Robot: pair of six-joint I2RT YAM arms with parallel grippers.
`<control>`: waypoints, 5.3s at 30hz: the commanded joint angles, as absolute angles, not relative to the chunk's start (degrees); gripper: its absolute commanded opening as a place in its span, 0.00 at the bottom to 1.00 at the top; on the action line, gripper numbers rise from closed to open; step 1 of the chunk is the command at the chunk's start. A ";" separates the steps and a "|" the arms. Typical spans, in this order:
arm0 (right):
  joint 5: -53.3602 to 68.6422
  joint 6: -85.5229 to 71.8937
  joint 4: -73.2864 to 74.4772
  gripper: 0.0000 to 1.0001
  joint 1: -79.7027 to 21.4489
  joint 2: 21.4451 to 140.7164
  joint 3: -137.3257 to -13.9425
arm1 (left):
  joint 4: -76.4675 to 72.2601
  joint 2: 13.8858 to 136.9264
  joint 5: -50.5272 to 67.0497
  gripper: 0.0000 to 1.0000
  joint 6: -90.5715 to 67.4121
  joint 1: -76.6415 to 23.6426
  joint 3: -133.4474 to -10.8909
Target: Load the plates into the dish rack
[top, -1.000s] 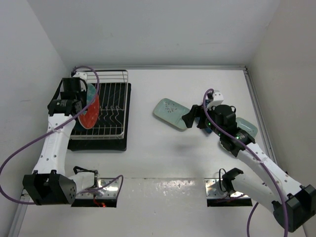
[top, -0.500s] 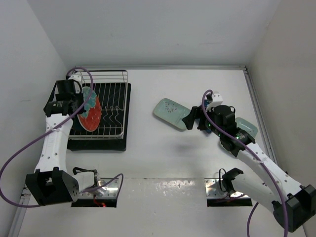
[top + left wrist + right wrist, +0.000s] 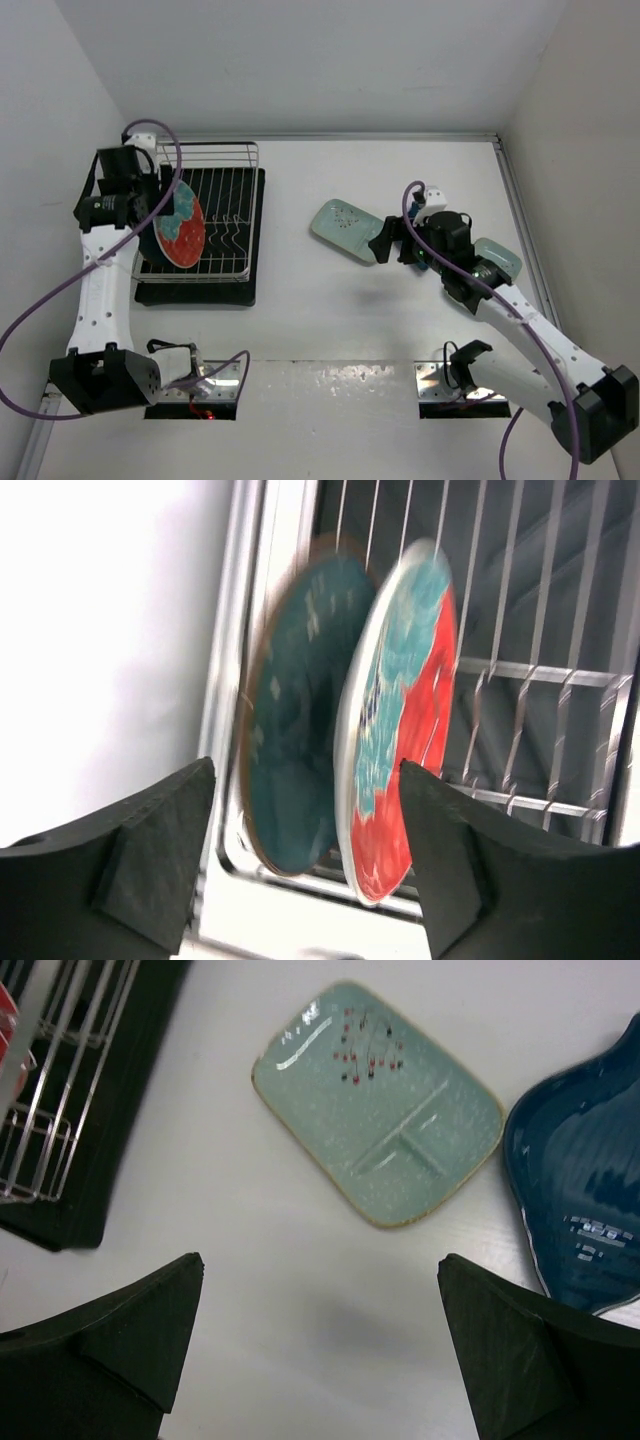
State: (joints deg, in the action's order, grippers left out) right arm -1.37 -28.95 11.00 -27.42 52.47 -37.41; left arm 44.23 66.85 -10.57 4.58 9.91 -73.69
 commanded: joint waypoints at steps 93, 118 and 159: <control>-1.13 -31.20 -6.33 0.96 -25.75 68.03 -44.75 | 62.75 81.31 -13.79 0.00 -0.62 -4.58 -108.65; -2.20 -31.64 -4.48 0.97 -26.28 67.41 -42.63 | 52.47 75.59 -19.70 0.00 -1.67 -1.93 -84.82; -4.13 -29.36 -1.85 0.99 -26.02 66.09 -42.45 | 35.42 76.55 -15.56 0.03 2.02 -4.48 -62.40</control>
State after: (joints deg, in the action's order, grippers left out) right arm -3.05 -30.06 -1.10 -25.98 67.77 -42.30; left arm 37.52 77.23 -14.13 -0.43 -4.62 -63.55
